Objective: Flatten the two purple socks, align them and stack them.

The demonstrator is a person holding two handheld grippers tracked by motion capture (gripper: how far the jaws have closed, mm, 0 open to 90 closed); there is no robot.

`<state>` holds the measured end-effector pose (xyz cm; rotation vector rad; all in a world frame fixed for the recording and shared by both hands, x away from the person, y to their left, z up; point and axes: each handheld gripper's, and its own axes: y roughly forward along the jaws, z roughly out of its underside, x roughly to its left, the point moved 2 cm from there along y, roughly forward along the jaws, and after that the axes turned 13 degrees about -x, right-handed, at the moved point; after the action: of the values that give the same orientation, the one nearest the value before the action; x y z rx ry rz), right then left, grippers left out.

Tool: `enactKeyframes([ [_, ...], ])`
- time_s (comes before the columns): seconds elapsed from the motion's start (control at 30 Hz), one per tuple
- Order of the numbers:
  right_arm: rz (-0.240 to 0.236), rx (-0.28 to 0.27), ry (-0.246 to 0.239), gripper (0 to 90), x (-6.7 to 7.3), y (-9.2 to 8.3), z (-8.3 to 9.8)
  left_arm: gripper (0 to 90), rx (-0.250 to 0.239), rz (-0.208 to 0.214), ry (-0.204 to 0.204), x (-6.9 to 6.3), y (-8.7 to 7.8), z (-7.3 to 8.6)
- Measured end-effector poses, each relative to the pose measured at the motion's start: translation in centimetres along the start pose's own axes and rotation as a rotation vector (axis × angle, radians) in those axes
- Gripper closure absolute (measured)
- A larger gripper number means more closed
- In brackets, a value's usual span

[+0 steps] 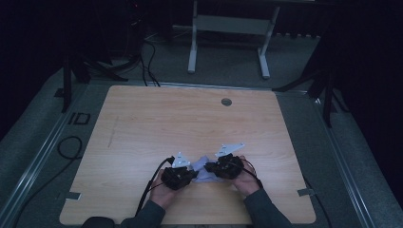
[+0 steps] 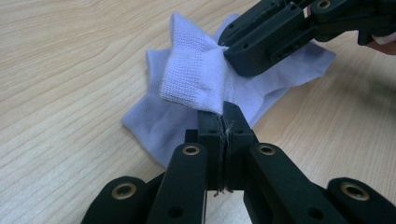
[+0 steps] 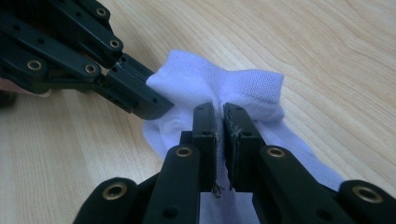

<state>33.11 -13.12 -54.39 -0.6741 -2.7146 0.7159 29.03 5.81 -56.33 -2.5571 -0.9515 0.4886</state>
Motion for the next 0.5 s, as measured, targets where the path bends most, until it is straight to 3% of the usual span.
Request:
enactKeyframes([
  [0.33, -0.012, 0.017, -0.007, 83.1, 0.6, 0.8, 0.2, 88.0, 0.009, -0.011, -0.023, 0.2, -0.7, 0.0],
  [0.5, -0.005, 0.031, -0.023, 83.0, 0.8, 1.4, 0.4, 87.9, 0.037, -0.021, -0.031, 0.2, -0.7, 0.2],
])
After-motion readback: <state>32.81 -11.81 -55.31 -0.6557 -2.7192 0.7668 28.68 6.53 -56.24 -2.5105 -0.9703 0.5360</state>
